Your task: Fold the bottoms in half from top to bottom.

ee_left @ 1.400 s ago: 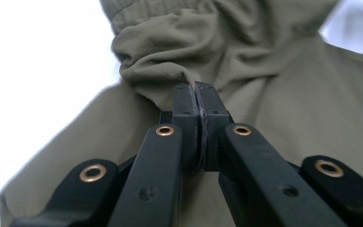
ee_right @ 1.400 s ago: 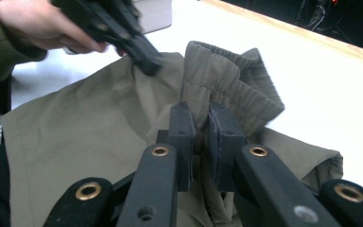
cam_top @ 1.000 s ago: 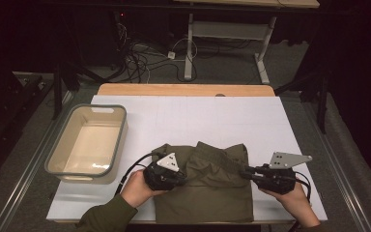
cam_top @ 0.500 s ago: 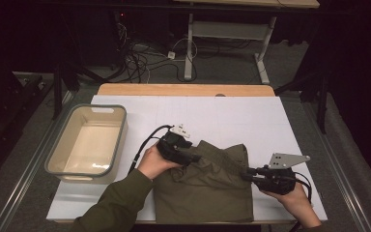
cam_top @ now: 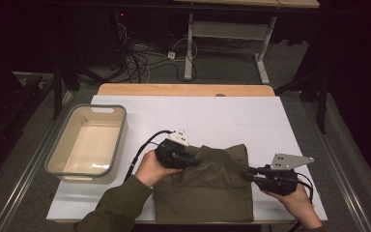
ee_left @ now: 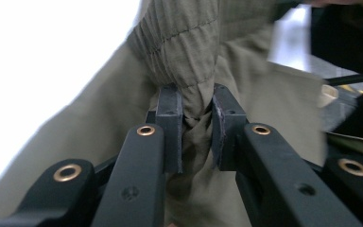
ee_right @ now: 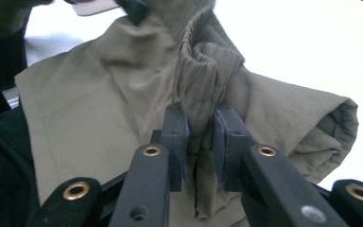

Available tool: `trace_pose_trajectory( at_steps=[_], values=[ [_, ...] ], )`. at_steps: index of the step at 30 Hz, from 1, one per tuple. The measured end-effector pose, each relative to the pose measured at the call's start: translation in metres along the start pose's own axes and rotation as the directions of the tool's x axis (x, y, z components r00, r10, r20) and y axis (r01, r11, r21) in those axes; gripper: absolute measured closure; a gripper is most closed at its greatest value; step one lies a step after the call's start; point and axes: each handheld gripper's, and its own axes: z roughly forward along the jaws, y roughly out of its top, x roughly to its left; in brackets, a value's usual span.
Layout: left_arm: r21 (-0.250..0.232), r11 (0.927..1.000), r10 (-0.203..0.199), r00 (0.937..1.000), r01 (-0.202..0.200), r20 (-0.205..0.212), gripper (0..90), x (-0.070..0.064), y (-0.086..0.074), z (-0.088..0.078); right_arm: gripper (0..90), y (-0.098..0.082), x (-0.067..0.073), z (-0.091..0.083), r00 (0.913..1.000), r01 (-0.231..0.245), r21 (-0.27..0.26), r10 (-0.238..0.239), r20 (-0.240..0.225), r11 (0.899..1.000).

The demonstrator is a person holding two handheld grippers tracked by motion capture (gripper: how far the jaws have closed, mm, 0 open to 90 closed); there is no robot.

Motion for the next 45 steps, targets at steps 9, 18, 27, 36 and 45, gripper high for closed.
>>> trace_pose_trajectory(
  at_steps=[9,18,27,36,45],
  values=[
    [0.069,0.9967,0.036,0.9943,-0.043,0.1,72.1,-0.054,-0.049,-0.008,68.6,-0.009,0.019,-0.001,0.9952,0.023,0.072,-0.016,-0.097,0.997],
    [-0.016,0.9998,-0.008,0.9954,0.01,0.095,55.6,-0.048,-0.061,-0.04,44.8,-0.006,0.028,-0.028,0.9763,0.045,0.019,-0.04,-0.213,0.999],
    [0.002,0.9995,-0.031,0.9995,0.031,-0.006,77.4,-0.031,-0.053,-0.025,77.7,0.0,0.011,-0.005,0.9945,-0.026,0.053,0.031,-0.1,0.998],
    [0.181,0.9833,0.021,0.9998,-0.022,0.002,76.8,-0.037,-0.062,0.019,85.9,-0.013,0.03,0.047,0.9846,0.069,0.259,-0.024,-0.173,0.963],
    [0.159,0.9871,-0.008,0.9989,0.015,-0.045,63.9,-0.028,-0.063,0.014,79.5,-0.013,0.032,0.052,0.986,0.099,0.292,-0.054,-0.158,0.951]
  ],
)
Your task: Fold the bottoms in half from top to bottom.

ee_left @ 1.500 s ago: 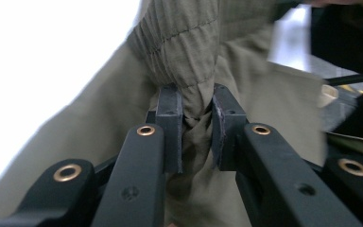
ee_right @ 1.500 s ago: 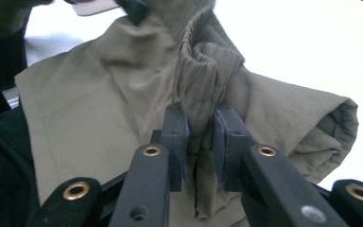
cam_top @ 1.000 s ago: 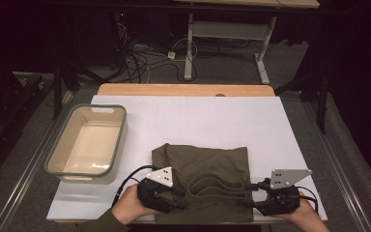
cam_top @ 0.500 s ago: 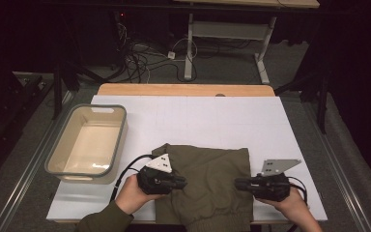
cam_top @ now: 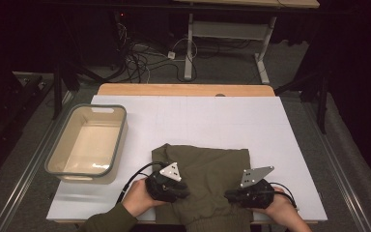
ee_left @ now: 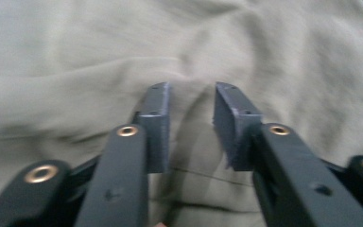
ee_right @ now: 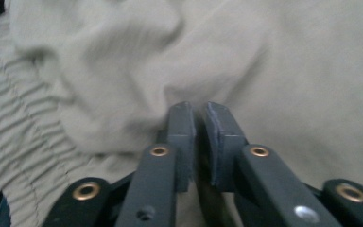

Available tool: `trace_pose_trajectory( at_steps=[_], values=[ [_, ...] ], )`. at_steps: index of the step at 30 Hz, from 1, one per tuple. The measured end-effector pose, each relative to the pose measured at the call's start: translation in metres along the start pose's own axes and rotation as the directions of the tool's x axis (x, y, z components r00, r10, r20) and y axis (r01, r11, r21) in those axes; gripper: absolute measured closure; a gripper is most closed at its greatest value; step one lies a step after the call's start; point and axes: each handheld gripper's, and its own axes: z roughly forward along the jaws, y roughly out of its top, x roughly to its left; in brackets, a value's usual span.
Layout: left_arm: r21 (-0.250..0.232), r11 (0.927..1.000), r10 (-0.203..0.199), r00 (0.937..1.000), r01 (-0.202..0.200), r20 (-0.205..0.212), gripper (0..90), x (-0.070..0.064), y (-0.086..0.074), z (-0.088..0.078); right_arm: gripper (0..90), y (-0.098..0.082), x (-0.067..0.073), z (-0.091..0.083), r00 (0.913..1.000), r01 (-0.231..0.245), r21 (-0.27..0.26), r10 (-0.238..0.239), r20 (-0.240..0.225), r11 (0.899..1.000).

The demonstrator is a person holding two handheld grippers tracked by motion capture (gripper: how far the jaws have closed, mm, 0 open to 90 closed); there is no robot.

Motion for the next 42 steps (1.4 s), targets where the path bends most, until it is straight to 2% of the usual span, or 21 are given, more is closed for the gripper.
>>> trace_pose_trajectory(
  at_steps=[2,5,6,8,10,12,14,16,19,21,23,26,29,30,31,32,33,34,36,38,42],
  values=[
    [-0.013,0.9996,-0.025,0.9995,0.024,-0.022,58.9,0.006,0.001,-0.006,73.6,0.003,-0.003,-0.005,0.9995,-0.02,-0.031,0.021,0.023,0.999],
    [-0.033,0.9975,-0.065,0.9944,0.063,-0.083,50.9,0.019,0.003,-0.018,61.9,0.008,-0.012,-0.012,0.9958,-0.052,-0.062,0.056,0.073,0.997],
    [-0.046,0.9959,-0.082,0.9913,0.077,-0.103,50.7,0.023,0.005,-0.022,60.9,0.01,-0.017,-0.015,0.9936,-0.066,-0.071,0.072,0.087,0.995],
    [-0.051,0.9932,-0.112,0.9806,0.105,-0.161,42.8,0.034,0.01,-0.028,55.9,0.014,-0.027,-0.019,0.988,-0.092,-0.086,0.102,0.116,0.992],
    [-0.069,0.9897,-0.138,0.9666,0.125,-0.216,39.9,0.046,0.015,-0.033,54.1,0.019,-0.038,-0.023,0.9776,-0.122,-0.1,0.137,0.16,0.988],
    [-0.087,0.9848,-0.167,0.954,0.15,-0.249,38.1,0.058,0.02,-0.038,51.1,0.024,-0.05,-0.027,0.965,-0.143,-0.133,0.168,0.201,0.981],
    [-0.094,0.9792,-0.199,0.9456,0.18,-0.258,37.7,0.071,0.024,-0.039,49.7,0.028,-0.063,-0.031,0.9516,-0.165,-0.149,0.197,0.236,0.975],
    [-0.081,0.9752,-0.22,0.9381,0.206,-0.267,34.5,0.083,0.027,-0.036,48.1,0.028,-0.077,-0.034,0.9319,-0.197,-0.171,0.239,0.273,0.965],
    [-0.065,0.968,-0.251,0.9252,0.243,-0.285,34.5,0.099,0.027,-0.026,46.2,0.025,-0.098,-0.031,0.9109,-0.256,-0.15,0.29,0.293,0.955],
    [-0.046,0.9643,-0.263,0.92,0.261,-0.291,34.6,0.107,0.025,-0.019,45.4,0.021,-0.11,-0.024,0.9008,-0.287,-0.138,0.316,0.298,0.948],
    [-0.03,0.9612,-0.271,0.9194,0.274,-0.285,36.8,0.112,0.023,-0.015,45.4,0.017,-0.118,-0.016,0.8936,-0.314,-0.107,0.332,0.303,0.943],
    [-0.009,0.958,-0.278,0.9212,0.287,-0.272,43.4,0.117,0.021,-0.009,45.1,0.013,-0.126,-0.005,0.8944,-0.345,-0.057,0.346,0.283,0.937],
    [0.005,0.96,-0.27,0.9305,0.28,-0.247,50.9,0.121,0.02,-0.006,49.6,0.01,-0.129,-0.004,0.8906,-0.362,-0.049,0.361,0.276,0.931],
    [0.002,0.9603,-0.271,0.9337,0.279,-0.234,56.4,0.121,0.02,-0.006,55.6,0.01,-0.128,-0.004,0.892,-0.361,-0.048,0.36,0.273,0.931],
    [0.005,0.9627,-0.263,0.9388,0.271,-0.223,64.8,0.12,0.021,-0.006,64.8,0.01,-0.128,-0.004,0.8984,-0.355,-0.043,0.353,0.261,0.934],
    [0.01,0.9651,-0.253,0.9416,0.262,-0.222,72.0,0.12,0.022,-0.006,70.0,0.01,-0.127,-0.005,0.9067,-0.345,-0.036,0.343,0.245,0.938],
    [0.012,0.9672,-0.245,0.943,0.254,-0.225,77.6,0.119,0.023,-0.006,78.3,0.01,-0.125,-0.005,0.91,-0.343,-0.029,0.34,0.237,0.939],
    [0.017,0.9687,-0.237,0.9437,0.248,-0.231,79.9,0.119,0.025,-0.007,81.9,0.011,-0.125,-0.005,0.9189,-0.331,-0.021,0.327,0.22,0.943],
    [-0.002,0.9693,-0.239,0.9415,0.246,-0.238,81.7,0.119,0.027,-0.01,83.9,0.013,-0.123,-0.005,0.9241,-0.304,-0.013,0.299,0.238,0.952],
    [-0.031,0.9675,-0.251,0.9384,0.251,-0.238,82.1,0.122,0.03,-0.014,84.5,0.015,-0.124,-0.009,0.9214,-0.291,-0.034,0.29,0.259,0.956],
    [-0.091,0.962,-0.272,0.9275,0.257,-0.256,82.0,0.135,0.042,-0.013,84.6,0.018,-0.134,-0.018,0.8973,-0.306,-0.105,0.323,0.301,0.946]
  ],
)
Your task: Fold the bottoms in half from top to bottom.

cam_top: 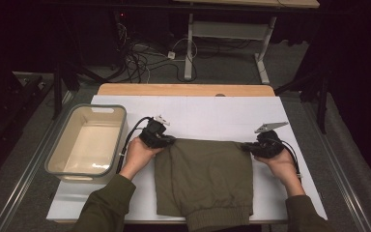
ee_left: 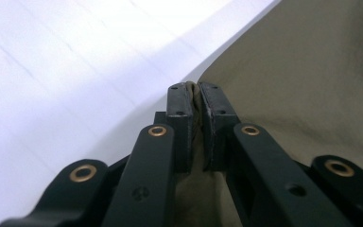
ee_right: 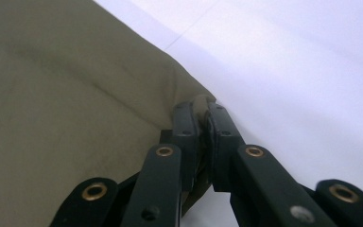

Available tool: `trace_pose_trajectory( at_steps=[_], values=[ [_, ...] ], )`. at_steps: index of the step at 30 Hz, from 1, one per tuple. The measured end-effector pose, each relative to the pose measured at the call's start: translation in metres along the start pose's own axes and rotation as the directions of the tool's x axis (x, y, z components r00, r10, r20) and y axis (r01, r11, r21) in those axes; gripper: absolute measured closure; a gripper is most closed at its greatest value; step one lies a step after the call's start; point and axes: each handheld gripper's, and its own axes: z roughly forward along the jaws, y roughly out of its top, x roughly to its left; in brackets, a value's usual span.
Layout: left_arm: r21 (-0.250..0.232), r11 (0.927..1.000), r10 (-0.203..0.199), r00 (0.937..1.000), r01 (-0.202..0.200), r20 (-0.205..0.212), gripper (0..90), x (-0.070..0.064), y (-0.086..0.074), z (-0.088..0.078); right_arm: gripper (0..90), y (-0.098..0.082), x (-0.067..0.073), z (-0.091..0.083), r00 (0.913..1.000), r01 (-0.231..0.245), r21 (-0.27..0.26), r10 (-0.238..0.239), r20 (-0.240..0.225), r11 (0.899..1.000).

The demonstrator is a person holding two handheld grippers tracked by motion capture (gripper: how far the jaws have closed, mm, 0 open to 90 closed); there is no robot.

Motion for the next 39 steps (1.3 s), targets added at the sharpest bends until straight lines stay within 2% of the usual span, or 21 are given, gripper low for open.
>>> trace_pose_trajectory(
  at_steps=[4,6,8,10,12,14,16,17,19,21,24,25,26,28,29,32,35,37,38,39],
  values=[
    [-0.023,0.9995,-0.023,0.9988,0.022,-0.044,79.9,0.008,0.014,0.015,84.4,0.005,-0.012,0.011,0.9963,-0.034,-0.001,0.034,0.079,0.999],
    [-0.039,0.9987,-0.037,0.997,0.034,-0.068,71.3,0.01,0.014,0.018,83.1,0.004,-0.016,0.019,0.9946,-0.054,0.011,0.053,0.089,0.998],
    [-0.047,0.9975,-0.056,0.9956,0.053,-0.075,60.5,0.011,0.011,0.012,71.9,0.001,-0.017,0.02,0.9926,-0.074,-0.005,0.074,0.097,0.997],
    [-0.061,0.9963,-0.065,0.9938,0.06,-0.09,53.8,0.011,0.006,0.002,58.9,0.0,-0.017,0.014,0.992,-0.086,-0.033,0.089,0.089,0.996],
    [-0.073,0.9944,-0.083,0.9923,0.076,-0.092,51.1,0.01,-0.001,-0.009,50.4,0.0,-0.015,0.004,0.9907,-0.109,-0.074,0.115,0.074,0.991],
    [-0.07,0.9939,-0.092,0.9913,0.086,-0.094,51.1,0.008,-0.009,-0.018,46.8,-0.002,-0.011,-0.006,0.9908,-0.11,-0.089,0.117,0.069,0.99],
    [-0.053,0.9941,-0.1,0.9884,0.094,-0.115,51.0,0.004,-0.019,-0.024,46.1,-0.004,-0.005,-0.014,0.992,-0.109,-0.107,0.115,0.052,0.988],
    [-0.044,0.9942,-0.103,0.9871,0.098,-0.123,46.8,0.004,-0.021,-0.025,45.5,-0.006,-0.001,-0.018,0.9933,-0.103,-0.111,0.108,0.04,0.988],
    [-0.033,0.9938,-0.109,0.9873,0.106,-0.116,44.9,0.001,-0.028,-0.025,45.4,-0.01,0.005,-0.023,0.9948,-0.091,-0.103,0.095,0.037,0.991],
    [0.016,0.9943,-0.103,0.9867,0.106,-0.126,39.7,-0.001,-0.032,-0.021,45.4,-0.014,0.01,-0.026,0.996,-0.085,-0.112,0.088,0.017,0.99],
    [0.043,0.9906,-0.124,0.9842,0.13,-0.127,39.4,0.002,-0.036,-0.012,45.5,-0.02,0.021,-0.029,0.9984,-0.054,-0.103,0.055,0.009,0.993],
    [0.05,0.9895,-0.129,0.9851,0.135,-0.114,39.7,0.003,-0.036,-0.01,45.4,-0.023,0.024,-0.03,0.9988,-0.048,-0.101,0.049,0.004,0.994],
    [0.06,0.989,-0.13,0.9872,0.136,-0.092,43.7,0.004,-0.037,-0.009,45.6,-0.025,0.026,-0.03,0.9989,-0.047,-0.098,0.047,-0.001,0.994],
    [0.062,0.9897,-0.124,0.9891,0.129,-0.08,55.3,0.002,-0.036,-0.008,45.7,-0.03,0.031,-0.031,0.9993,-0.037,-0.092,0.037,-0.002,0.995],
    [0.063,0.989,-0.131,0.9898,0.134,-0.056,66.3,0.003,-0.036,-0.009,45.8,-0.032,0.033,-0.032,0.9995,-0.033,-0.089,0.033,-0.003,0.995],
    [0.066,0.9887,-0.131,0.9901,0.134,-0.05,78.1,0.004,-0.037,-0.01,46.1,-0.034,0.037,-0.033,0.9997,-0.025,-0.087,0.025,-0.009,0.996],
    [0.05,0.9906,-0.126,0.9915,0.127,-0.033,85.7,0.004,-0.036,-0.012,46.6,-0.034,0.039,-0.033,0.9998,-0.017,-0.092,0.016,-0.007,0.996],
    [0.019,0.9904,-0.135,0.9887,0.137,-0.065,84.3,0.003,-0.034,-0.016,46.6,-0.033,0.04,-0.033,0.9999,-0.012,-0.099,0.012,-0.008,0.995],
    [-0.002,0.9906,-0.136,0.9854,0.137,-0.102,71.3,0.003,-0.033,-0.016,46.6,-0.033,0.04,-0.033,0.9999,-0.012,-0.1,0.011,-0.01,0.995],
    [-0.013,0.9904,-0.138,0.9837,0.137,-0.115,60.1,0.005,-0.031,-0.017,46.7,-0.033,0.04,-0.033,0.9999,-0.014,-0.1,0.013,-0.011,0.995]
  ],
)
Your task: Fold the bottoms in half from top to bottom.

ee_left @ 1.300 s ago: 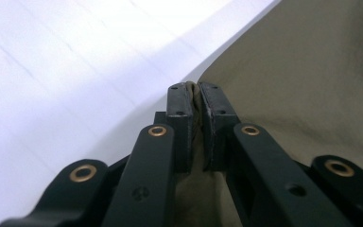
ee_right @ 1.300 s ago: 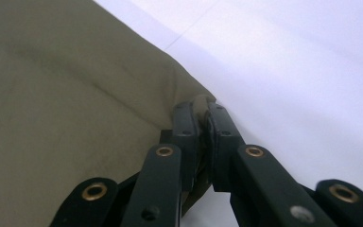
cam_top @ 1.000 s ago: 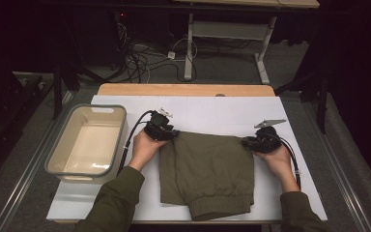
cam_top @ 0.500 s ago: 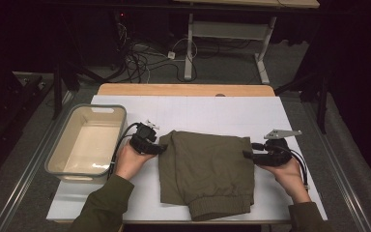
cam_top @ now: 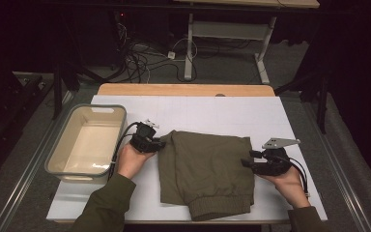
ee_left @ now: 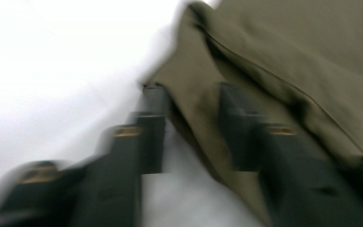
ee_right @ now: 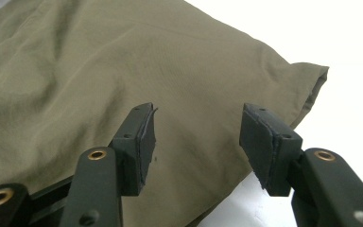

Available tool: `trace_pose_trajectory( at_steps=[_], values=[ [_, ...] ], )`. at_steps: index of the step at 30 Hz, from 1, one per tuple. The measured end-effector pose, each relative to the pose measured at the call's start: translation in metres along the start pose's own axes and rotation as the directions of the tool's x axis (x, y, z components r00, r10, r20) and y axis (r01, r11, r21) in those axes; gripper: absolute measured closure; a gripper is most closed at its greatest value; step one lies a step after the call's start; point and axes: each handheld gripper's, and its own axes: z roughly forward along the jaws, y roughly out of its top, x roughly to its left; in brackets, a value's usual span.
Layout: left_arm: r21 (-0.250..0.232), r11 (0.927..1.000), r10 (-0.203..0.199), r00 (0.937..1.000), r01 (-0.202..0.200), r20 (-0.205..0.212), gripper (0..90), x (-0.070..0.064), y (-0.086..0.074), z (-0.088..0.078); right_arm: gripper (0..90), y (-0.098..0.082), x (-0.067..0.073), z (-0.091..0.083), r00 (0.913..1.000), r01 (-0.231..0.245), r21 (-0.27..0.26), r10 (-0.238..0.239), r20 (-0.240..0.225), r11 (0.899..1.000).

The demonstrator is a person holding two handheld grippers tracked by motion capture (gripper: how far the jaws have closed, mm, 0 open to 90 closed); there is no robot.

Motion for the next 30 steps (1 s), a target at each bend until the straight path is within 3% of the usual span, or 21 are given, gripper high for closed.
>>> trace_pose_trajectory(
  at_steps=[6,11,13,19,24,30],
  values=[
    [-0.042,0.9986,-0.033,0.9981,0.031,-0.052,59.8,0.01,0.012,0.002,46.7,0.0,-0.002,0.0,1.0,0.0,0.002,0.0,0.001,1.0],
    [0.027,0.9988,-0.039,0.9987,0.039,-0.034,52.0,0.017,0.009,0.021,46.8,-0.001,-0.002,0.001,1.0,0.002,0.006,-0.002,0.001,1.0],
    [0.028,0.9991,-0.032,0.9989,0.033,-0.035,52.7,0.016,0.009,0.022,46.9,-0.001,-0.002,0.002,1.0,0.003,0.01,-0.003,0.003,1.0],
    [0.043,0.9987,-0.028,0.9989,0.026,0.037,83.5,0.016,0.009,0.019,47.3,-0.001,-0.001,0.002,0.9999,0.011,0.015,-0.011,0.004,1.0],
    [-0.003,0.9981,-0.061,0.994,0.062,0.091,85.9,0.01,0.015,0.002,47.4,0.0,0.0,0.001,0.9999,0.01,0.005,-0.01,0.004,1.0],
    [-0.051,0.9979,-0.033,0.9903,0.04,0.135,85.9,-0.011,0.033,-0.011,47.4,0.002,0.001,0.0,0.9999,0.011,0.003,-0.011,0.002,1.0]
  ],
)
